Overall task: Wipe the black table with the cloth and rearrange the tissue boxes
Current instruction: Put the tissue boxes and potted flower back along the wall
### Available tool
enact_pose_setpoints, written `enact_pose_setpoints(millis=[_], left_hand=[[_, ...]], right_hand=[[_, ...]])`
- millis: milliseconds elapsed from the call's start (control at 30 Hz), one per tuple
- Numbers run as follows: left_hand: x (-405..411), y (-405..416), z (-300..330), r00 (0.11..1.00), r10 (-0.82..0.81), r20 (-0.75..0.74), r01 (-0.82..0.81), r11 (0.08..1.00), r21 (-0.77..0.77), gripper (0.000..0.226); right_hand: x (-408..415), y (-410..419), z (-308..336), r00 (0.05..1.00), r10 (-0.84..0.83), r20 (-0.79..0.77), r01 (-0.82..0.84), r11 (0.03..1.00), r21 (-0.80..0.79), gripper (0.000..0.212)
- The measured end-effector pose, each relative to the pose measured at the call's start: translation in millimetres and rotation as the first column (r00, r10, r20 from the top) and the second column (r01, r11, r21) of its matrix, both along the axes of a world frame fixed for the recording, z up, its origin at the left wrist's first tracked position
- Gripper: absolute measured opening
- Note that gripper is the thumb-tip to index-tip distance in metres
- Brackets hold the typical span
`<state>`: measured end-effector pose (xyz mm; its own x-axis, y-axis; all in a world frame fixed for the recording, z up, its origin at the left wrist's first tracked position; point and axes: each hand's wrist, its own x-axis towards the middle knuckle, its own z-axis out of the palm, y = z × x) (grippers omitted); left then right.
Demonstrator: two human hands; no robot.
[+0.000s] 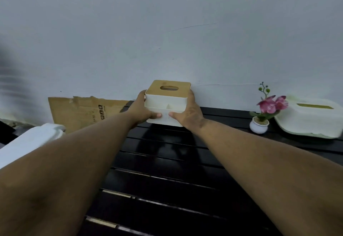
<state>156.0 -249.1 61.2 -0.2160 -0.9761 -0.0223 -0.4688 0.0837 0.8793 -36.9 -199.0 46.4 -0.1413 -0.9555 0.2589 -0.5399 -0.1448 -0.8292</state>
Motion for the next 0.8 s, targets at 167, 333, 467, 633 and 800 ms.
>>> enact_pose_setpoints(millis=[167, 333, 467, 633, 800], left_hand=[[-59, 49, 7, 0.999, -0.053, -0.006, 0.053, 0.999, -0.002, 0.106], [-110, 83, 3, 0.997, -0.072, 0.036, 0.074, 0.996, -0.056, 0.109], [-140, 100, 1, 0.996, -0.082, 0.024, 0.083, 0.993, -0.078, 0.100], [-162, 106, -7, 0.997, -0.072, -0.029, 0.070, 0.995, -0.065, 0.095], [-178, 100, -14, 0.997, -0.047, -0.058, 0.044, 0.997, -0.059, 0.094]], right_hand=[[-61, 54, 8, 0.997, -0.023, 0.069, 0.021, 0.999, 0.036, 0.104], [-109, 95, 8, 0.993, -0.064, 0.100, 0.060, 0.997, 0.045, 0.102], [-136, 110, 6, 0.989, -0.103, 0.107, 0.094, 0.992, 0.081, 0.106], [-154, 110, -1, 0.978, -0.139, 0.153, 0.121, 0.985, 0.121, 0.114], [-164, 103, -5, 0.973, -0.140, 0.186, 0.118, 0.985, 0.127, 0.112]])
